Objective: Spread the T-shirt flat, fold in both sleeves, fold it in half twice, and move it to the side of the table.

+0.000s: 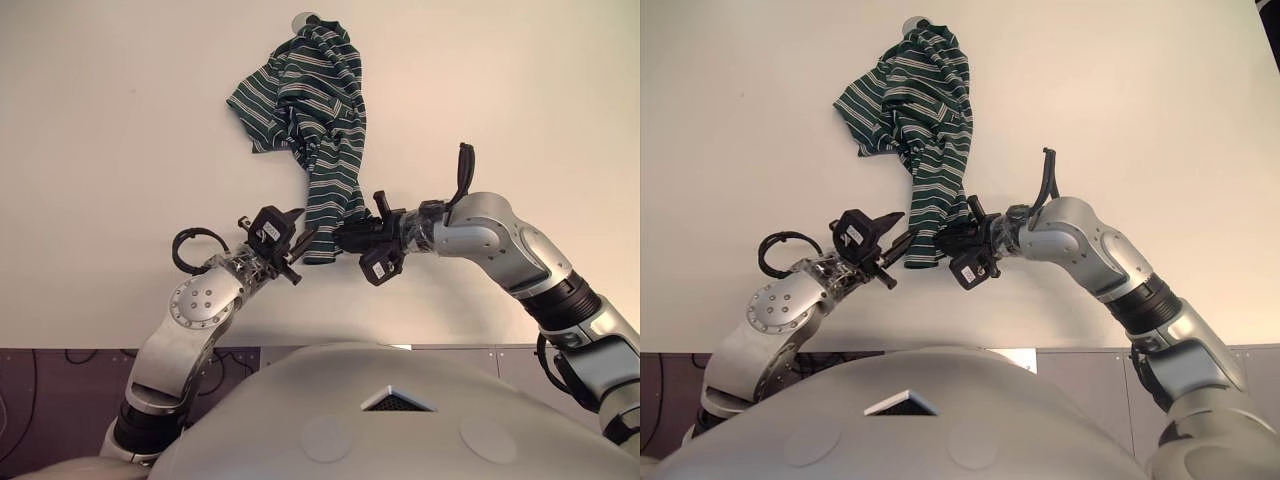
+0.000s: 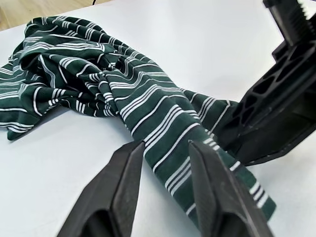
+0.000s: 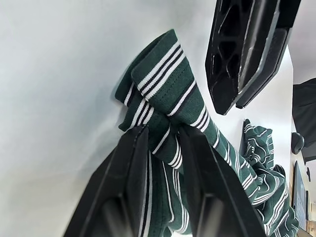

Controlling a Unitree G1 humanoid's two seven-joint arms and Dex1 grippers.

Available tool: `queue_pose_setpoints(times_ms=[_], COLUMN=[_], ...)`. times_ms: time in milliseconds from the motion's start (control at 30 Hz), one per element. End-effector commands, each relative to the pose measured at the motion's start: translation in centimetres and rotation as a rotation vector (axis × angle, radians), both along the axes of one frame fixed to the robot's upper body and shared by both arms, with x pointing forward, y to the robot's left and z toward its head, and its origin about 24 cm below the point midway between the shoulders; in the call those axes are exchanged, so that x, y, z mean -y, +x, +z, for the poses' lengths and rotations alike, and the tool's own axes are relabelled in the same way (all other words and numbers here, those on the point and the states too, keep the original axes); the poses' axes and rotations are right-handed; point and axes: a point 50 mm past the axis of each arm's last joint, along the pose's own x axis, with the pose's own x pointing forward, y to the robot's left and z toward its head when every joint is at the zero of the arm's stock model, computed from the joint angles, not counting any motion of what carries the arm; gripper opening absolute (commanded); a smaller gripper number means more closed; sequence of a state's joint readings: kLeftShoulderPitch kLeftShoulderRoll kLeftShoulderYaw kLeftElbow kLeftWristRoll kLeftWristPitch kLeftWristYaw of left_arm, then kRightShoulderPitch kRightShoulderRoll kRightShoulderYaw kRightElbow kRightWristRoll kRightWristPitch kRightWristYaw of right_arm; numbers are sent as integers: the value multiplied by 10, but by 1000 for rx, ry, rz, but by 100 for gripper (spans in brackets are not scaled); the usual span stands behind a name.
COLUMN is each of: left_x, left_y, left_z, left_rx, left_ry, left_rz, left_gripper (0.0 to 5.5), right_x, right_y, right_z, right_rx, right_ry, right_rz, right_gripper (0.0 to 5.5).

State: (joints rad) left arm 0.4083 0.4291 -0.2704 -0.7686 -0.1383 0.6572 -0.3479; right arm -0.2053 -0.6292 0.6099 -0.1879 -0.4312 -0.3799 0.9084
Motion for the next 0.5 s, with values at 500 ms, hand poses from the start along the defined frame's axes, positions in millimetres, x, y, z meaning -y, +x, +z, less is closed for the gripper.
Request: queue_pose_setpoints(times_ms=[500], left_x=[-3], left_y=[3], left_z=[-4], left_rx=[-23], left_ry=[3], left_rz=[2], left_gripper=[161], right_x=[-10], right_y=[0], right_z=[-3], right_rx=[16], right_ry=[60], right_rz=[44], right_gripper=[179])
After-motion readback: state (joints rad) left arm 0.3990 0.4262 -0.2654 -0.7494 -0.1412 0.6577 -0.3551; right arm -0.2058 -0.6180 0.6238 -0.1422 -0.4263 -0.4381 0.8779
